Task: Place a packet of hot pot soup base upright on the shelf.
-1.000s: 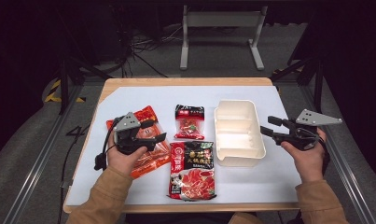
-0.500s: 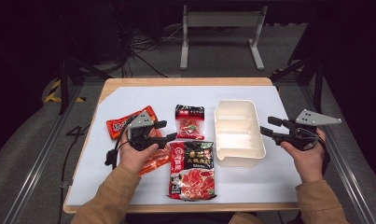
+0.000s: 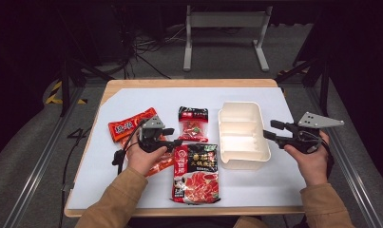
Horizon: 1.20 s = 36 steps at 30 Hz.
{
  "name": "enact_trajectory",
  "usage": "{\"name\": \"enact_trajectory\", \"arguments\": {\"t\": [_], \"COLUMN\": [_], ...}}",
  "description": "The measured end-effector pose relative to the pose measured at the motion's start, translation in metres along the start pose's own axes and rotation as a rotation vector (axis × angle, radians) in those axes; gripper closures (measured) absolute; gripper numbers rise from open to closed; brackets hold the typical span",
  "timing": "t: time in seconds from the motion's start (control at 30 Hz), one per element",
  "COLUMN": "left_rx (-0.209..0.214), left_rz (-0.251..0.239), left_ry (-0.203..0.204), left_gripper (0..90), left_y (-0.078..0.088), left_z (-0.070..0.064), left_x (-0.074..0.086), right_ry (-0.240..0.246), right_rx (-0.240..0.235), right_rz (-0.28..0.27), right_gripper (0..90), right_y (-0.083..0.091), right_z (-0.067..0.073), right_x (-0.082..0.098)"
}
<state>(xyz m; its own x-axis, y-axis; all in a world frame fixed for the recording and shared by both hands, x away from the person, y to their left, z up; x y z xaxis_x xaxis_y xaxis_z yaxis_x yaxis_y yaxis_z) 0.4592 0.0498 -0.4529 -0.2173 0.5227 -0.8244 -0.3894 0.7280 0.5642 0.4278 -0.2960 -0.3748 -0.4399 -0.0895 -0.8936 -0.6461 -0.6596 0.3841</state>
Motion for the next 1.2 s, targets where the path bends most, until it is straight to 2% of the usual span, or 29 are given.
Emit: {"name": "enact_trajectory", "arguments": {"t": [0.33, 0.5, 0.7, 0.83, 0.97, 1.07, 1.2], "left_rx": [0.058, 0.067, 0.084, 0.087, 0.101, 0.116, 0.127], "left_rz": [0.089, 0.114, 0.155, 0.166, 0.18, 0.193, 0.194], "left_ry": [0.005, 0.028, 0.027, 0.028, 0.038, 0.046, 0.059], "left_gripper": [41.1, 42.9, 47.4, 47.8, 50.4, 52.1, 54.9], "left_y": [-0.015, -0.021, -0.027, -0.029, -0.032, -0.034, -0.034], "left_z": [-0.005, -0.006, -0.009, -0.009, -0.011, -0.012, -0.012], "left_x": [0.012, 0.018, 0.023, 0.025, 0.027, 0.03, 0.031], "right_ry": [-0.005, -0.007, -0.008, -0.009, -0.014, -0.041, -0.025], "right_rx": [-0.009, -0.016, -0.039, -0.055, -0.043, -0.056, -0.046], "right_rz": [-0.003, -0.004, 0.001, -0.005, 0.001, 0.01, 0.03], "right_gripper": [46.6, 46.8, 51.7, 53.8, 55.2, 56.2, 55.5], "right_y": [0.0, -0.001, -0.003, -0.004, -0.005, -0.005, -0.006], "right_z": [0.0, 0.0, 0.002, 0.004, 0.003, 0.003, 0.003], "right_x": [0.001, 0.002, 0.003, 0.003, 0.004, 0.005, 0.007]}}
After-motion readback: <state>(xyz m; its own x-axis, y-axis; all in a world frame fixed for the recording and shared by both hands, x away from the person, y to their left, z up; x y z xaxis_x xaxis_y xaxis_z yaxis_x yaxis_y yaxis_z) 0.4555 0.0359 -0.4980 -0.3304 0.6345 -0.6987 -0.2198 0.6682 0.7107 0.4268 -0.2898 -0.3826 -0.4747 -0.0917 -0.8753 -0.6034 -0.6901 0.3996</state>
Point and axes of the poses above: each handheld gripper's, and its own axes: y roughly backward along the jaws, x roughly out of its underside, z roughly to its left, the point moved 8 cm from there along -y, roughly forward along the jaws, and after that the axes turned 14 degrees about -y, right-handed, at the moved point
